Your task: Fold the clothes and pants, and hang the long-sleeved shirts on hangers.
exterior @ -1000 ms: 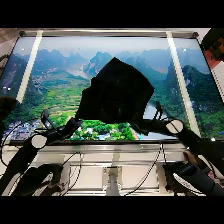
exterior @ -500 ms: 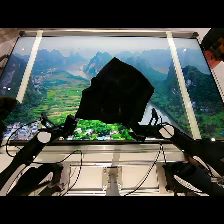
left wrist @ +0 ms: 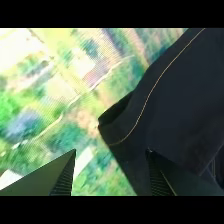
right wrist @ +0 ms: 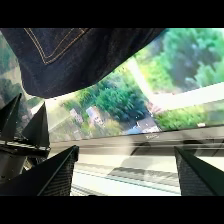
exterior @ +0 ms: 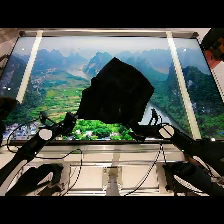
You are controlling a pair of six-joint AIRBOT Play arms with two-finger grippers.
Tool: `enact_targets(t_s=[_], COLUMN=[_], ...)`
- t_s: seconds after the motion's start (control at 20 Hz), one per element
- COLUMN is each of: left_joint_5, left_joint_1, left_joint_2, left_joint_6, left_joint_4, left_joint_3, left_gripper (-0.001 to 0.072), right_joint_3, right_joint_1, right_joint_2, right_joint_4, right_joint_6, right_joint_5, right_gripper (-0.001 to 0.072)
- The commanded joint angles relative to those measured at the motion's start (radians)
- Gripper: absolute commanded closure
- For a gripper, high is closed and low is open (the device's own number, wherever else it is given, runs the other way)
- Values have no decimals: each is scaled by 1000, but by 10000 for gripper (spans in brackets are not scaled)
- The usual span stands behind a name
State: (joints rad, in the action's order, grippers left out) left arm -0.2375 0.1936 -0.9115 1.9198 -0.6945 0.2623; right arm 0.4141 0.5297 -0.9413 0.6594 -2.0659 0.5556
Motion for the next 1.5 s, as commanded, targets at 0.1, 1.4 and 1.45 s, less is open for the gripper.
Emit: enact_targets(t_s=[0.1, 1.4, 1.45], left_joint_5=[9, 13, 13], left_joint_1=[3, 87, 87], left_joint_2=[-112, -70, -62], left_joint_6=[-24, -250, -250], left_joint_4=[0, -38, -38], left_joint_3=[83, 168, 168], left_gripper=[245, 699, 699], right_joint_3=[0, -105, -100], right_joint_1=[1, 0, 1], right_joint_2=[0, -55, -79], right_joint_4=[0, 66, 66], right_joint_6=[-1, -333, -350], right_joint_5=[0, -401, -398], right_gripper=[46, 240, 240])
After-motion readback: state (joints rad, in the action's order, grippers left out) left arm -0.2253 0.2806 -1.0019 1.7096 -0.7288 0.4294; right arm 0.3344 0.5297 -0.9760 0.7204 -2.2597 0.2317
